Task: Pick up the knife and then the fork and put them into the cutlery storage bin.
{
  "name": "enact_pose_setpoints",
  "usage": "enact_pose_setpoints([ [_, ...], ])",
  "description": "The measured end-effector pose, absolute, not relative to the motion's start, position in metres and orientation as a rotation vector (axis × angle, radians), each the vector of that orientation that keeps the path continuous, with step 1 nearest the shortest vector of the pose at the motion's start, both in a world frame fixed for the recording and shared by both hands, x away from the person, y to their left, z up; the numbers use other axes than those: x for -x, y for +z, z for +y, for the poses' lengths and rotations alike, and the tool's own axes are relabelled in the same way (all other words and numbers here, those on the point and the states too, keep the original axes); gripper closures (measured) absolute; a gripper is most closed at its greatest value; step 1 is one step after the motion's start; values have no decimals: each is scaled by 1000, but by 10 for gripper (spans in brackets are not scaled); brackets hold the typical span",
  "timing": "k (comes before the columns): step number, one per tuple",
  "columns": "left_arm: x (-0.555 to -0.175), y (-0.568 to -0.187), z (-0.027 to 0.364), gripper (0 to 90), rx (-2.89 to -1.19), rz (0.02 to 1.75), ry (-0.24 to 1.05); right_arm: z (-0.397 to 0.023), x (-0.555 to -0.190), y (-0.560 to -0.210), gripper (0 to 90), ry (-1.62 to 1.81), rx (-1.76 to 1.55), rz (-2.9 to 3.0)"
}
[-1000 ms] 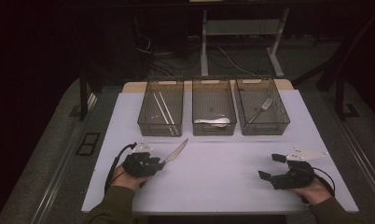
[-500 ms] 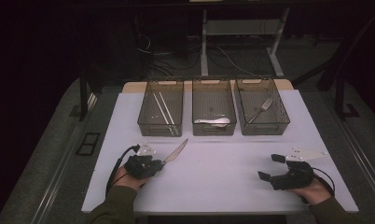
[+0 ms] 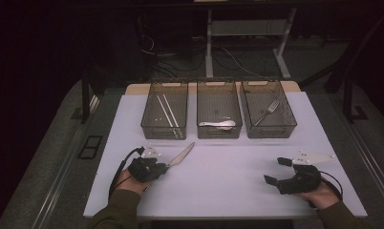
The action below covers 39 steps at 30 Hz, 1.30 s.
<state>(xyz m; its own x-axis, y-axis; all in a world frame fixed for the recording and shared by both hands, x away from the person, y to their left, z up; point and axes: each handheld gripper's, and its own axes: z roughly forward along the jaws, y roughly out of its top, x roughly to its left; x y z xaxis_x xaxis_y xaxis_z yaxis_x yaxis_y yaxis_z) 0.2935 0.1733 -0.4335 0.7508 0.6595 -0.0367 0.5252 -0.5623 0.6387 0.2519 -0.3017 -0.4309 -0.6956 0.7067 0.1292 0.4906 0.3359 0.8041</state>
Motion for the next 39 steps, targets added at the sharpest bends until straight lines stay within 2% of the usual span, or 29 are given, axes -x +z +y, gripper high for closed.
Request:
enact_pose_setpoints([
  [25,-277,-403,156,794,-2078,746,229,-298,-252,-425,120,1325,-1089,2353],
  [39,-287,-392,116,794,-2068,649,199,-275,-267,-404,119,1433,-1081,2340],
])
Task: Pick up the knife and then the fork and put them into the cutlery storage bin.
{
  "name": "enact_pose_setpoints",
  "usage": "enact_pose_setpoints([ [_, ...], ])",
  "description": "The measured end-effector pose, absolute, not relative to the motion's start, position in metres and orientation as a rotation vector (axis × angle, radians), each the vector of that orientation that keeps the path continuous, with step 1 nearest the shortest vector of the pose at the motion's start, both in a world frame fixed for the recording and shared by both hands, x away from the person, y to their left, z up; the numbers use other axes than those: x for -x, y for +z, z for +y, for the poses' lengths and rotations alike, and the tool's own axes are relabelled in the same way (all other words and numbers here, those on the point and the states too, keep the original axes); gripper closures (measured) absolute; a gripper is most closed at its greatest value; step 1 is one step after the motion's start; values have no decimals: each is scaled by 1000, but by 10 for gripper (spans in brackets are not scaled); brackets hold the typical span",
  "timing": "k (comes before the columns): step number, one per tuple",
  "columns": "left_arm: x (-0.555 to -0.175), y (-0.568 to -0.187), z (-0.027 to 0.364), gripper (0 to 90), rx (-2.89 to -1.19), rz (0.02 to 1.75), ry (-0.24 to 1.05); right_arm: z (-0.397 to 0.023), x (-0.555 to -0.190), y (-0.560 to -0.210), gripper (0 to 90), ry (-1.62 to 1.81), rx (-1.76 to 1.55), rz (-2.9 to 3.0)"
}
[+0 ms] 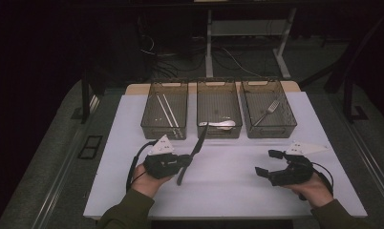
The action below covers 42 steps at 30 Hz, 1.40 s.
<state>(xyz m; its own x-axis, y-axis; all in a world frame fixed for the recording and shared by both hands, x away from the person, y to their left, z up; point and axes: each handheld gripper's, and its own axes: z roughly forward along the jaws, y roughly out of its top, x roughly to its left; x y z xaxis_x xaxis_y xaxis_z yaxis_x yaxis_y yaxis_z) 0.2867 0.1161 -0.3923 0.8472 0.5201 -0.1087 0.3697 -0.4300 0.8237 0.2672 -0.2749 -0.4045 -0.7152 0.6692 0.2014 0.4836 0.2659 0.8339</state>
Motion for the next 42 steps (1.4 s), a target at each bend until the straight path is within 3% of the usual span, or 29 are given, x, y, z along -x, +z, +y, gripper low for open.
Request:
enact_pose_setpoints([
  [5,-295,-388,98,794,-2070,628,200,-264,-276,-395,167,1506,-1087,2314],
  [13,-309,-383,60,794,-2071,603,221,-240,-291,-374,368,1655,-1062,2265],
  [19,-316,-380,40,794,-2058,595,234,-224,-304,-363,444,1713,-1038,2254],
  [38,-319,-379,23,794,-2025,590,282,-202,-333,-374,823,1759,-1126,2293],
  [42,-321,-380,22,794,-2018,592,289,-204,-335,-374,850,1770,-1139,2286],
])
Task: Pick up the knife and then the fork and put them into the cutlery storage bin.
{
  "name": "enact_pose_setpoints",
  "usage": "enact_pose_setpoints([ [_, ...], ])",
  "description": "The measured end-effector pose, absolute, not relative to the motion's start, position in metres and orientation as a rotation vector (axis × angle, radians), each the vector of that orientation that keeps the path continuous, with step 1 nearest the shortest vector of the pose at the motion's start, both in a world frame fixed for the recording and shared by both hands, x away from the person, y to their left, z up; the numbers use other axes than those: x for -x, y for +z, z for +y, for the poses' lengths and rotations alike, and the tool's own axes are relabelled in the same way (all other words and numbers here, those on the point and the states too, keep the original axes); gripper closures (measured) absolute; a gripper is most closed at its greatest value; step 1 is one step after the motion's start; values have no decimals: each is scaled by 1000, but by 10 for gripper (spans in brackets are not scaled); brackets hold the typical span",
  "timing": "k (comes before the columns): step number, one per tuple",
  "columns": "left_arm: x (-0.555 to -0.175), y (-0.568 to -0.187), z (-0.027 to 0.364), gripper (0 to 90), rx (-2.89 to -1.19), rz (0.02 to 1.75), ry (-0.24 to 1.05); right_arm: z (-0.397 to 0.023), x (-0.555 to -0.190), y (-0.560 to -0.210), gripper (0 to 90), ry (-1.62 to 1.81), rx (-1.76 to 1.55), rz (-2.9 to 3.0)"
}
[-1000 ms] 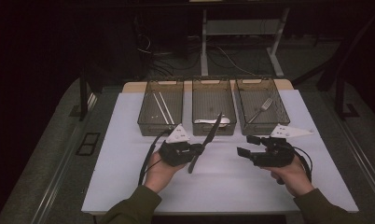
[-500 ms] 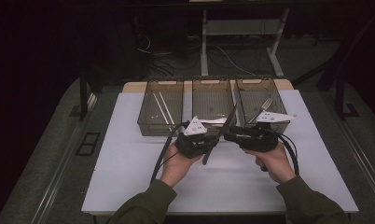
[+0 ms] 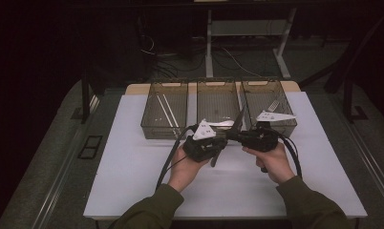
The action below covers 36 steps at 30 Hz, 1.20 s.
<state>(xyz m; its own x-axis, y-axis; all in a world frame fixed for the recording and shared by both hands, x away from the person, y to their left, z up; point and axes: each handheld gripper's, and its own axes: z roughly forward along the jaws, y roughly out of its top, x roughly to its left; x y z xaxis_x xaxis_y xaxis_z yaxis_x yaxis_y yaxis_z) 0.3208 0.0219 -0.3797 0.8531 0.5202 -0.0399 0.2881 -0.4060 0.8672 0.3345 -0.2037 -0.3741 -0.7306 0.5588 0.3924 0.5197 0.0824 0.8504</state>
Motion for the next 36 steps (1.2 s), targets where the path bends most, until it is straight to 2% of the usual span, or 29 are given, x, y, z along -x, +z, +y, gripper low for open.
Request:
enact_pose_setpoints([
  [2,-321,-380,21,794,-2017,595,291,-204,-335,-375,878,1798,-1150,2285],
  [15,-322,-384,29,777,-1995,588,256,-201,-336,-376,881,1781,-1153,2296],
  [24,-311,-382,51,620,-1987,577,249,-210,-338,-369,881,1767,-1149,2256],
  [36,-292,-389,109,426,-1981,555,250,-235,-348,-351,880,1802,-1160,2174],
])
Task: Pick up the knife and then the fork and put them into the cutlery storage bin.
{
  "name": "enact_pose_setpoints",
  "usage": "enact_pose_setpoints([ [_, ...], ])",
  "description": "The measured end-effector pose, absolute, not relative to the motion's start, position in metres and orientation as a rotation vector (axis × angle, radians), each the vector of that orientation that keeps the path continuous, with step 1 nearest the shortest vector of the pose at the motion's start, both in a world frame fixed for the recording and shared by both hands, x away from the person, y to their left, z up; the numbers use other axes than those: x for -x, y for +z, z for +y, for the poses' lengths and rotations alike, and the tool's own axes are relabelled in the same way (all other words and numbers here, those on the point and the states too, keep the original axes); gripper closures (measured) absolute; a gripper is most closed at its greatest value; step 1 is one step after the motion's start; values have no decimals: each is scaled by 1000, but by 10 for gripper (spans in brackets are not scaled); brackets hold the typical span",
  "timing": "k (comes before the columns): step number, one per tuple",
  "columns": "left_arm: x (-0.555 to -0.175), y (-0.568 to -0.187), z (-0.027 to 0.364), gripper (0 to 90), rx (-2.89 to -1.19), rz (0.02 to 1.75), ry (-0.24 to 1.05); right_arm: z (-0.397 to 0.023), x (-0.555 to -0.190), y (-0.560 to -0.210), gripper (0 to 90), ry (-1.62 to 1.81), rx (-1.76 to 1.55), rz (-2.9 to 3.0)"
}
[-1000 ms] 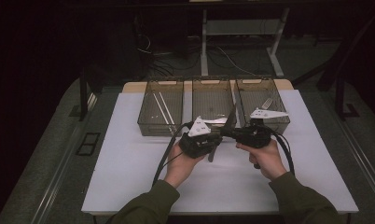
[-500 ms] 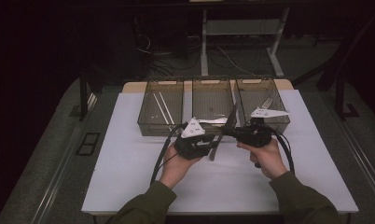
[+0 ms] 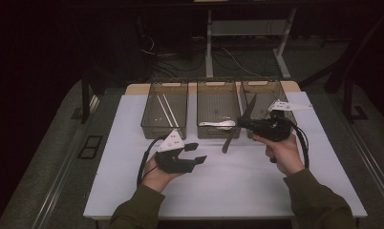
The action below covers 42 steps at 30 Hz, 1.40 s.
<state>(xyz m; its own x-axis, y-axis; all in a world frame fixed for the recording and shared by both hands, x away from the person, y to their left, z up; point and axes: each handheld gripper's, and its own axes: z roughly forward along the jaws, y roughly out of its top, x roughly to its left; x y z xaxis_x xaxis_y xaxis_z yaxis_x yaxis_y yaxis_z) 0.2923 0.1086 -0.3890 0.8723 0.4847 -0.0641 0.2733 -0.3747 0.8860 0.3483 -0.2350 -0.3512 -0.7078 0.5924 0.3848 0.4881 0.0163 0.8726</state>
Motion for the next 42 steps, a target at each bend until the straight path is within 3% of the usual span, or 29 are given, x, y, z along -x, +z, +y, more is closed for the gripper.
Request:
enact_pose_setpoints([
  [14,-277,-408,156,242,-1965,607,260,-267,-362,-345,880,1826,-1211,2088],
  [25,-275,-417,168,0,-1938,684,266,-293,-370,-334,881,1823,-1261,1997],
  [42,-275,-417,167,0,-1950,673,268,-337,-395,-313,880,1670,-1360,1889],
])
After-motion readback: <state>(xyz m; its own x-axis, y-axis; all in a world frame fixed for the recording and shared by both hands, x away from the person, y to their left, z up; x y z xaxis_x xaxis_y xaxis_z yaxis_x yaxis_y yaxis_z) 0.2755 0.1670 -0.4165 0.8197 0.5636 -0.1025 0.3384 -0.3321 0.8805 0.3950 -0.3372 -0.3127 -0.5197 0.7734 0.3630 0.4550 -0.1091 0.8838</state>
